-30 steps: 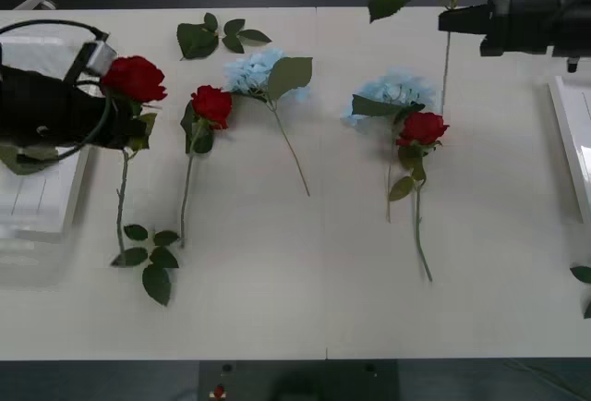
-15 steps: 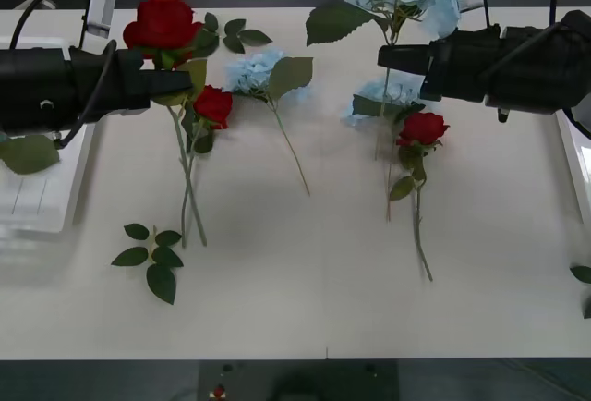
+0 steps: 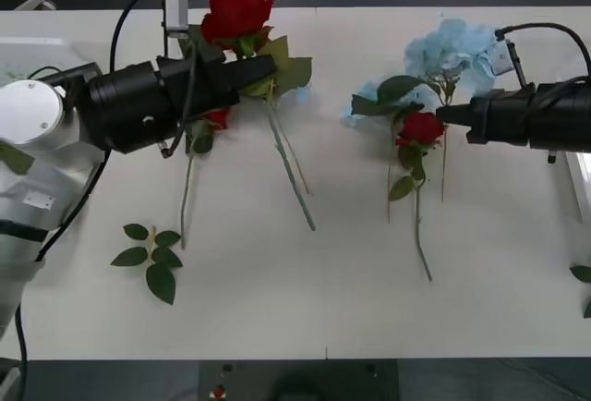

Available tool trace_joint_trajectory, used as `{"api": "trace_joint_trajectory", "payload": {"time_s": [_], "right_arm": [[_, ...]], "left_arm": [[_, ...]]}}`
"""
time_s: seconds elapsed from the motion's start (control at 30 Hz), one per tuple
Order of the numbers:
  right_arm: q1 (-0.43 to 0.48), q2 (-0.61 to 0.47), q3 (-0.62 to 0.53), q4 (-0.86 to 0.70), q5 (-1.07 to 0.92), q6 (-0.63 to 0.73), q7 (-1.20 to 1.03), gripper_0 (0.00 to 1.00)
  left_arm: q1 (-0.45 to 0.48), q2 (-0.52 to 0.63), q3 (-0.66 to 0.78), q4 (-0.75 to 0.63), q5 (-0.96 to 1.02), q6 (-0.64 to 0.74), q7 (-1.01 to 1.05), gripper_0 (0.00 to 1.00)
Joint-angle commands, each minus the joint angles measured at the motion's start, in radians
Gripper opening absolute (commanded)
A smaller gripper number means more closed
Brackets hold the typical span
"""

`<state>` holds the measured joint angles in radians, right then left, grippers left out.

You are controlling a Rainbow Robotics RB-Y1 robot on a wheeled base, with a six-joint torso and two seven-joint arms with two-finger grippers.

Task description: Put the red flowers into the right box and the blue flowers into the left box

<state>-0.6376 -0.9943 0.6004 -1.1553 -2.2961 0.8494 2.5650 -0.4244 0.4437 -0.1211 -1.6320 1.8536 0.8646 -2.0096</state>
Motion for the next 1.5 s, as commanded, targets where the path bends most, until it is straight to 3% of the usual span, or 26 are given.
{"api": "trace_joint_trajectory", "payload": {"time_s": [0.03,0.33,0.37,0.4,0.43,0.47,0.57,0.6,0.8,1.13,1.3,1.5], "right_arm": [[-0.036,-0.02,-0.008,0.066,0.066,-0.007,-0.028,0.0],[-0.036,-0.009,0.024,0.174,0.247,-0.076,-0.023,0.02],[-0.036,-0.009,0.029,0.181,0.277,-0.082,-0.023,0.23],[-0.036,-0.009,0.029,0.184,0.288,-0.082,-0.022,0.34],[-0.036,-0.009,0.029,0.187,0.311,-0.082,-0.019,0.56],[-0.036,-0.009,0.029,0.189,0.325,-0.081,-0.014,0.69],[-0.039,-0.012,0.029,0.189,0.34,-0.047,0.001,0.97],[-0.039,-0.015,0.029,0.187,0.34,-0.038,0.003,1.0],[-0.039,-0.066,0.029,0.123,0.291,0.037,0.078,1.0],[-0.008,-0.155,0.029,-0.006,-0.115,0.197,0.14,1.0],[0.11,-0.162,-0.004,-0.155,-0.284,0.16,0.14,1.0],[0.349,-0.141,-0.132,-0.4,-0.335,0.048,0.14,1.0]], "left_arm": [[-0.028,-0.054,0.017,-0.028,-0.068,-0.015,-0.008,0.0],[-0.051,-0.128,0.017,-0.028,-0.169,-0.053,-0.001,0.0],[-0.054,-0.134,0.017,-0.028,-0.169,-0.076,-0.001,0.0],[-0.056,-0.135,0.017,-0.028,-0.169,-0.082,-0.001,0.0],[-0.06,-0.14,0.017,-0.028,-0.169,-0.102,-0.001,0.0],[-0.062,-0.143,0.017,-0.028,-0.169,-0.119,-0.001,0.0],[-0.067,-0.143,0.017,-0.028,-0.166,-0.147,0.006,0.0],[-0.067,-0.142,0.017,-0.028,-0.166,-0.147,0.009,0.0],[-0.083,-0.094,-0.058,-0.017,-0.12,-0.141,0.043,0.0],[-0.122,-0.031,-0.216,-0.017,-0.028,-0.13,0.084,0.0],[-0.134,-0.034,-0.253,-0.017,-0.054,-0.219,0.08,0.0],[-0.151,-0.036,-0.253,-0.017,-0.082,-0.283,0.081,0.0]]}}
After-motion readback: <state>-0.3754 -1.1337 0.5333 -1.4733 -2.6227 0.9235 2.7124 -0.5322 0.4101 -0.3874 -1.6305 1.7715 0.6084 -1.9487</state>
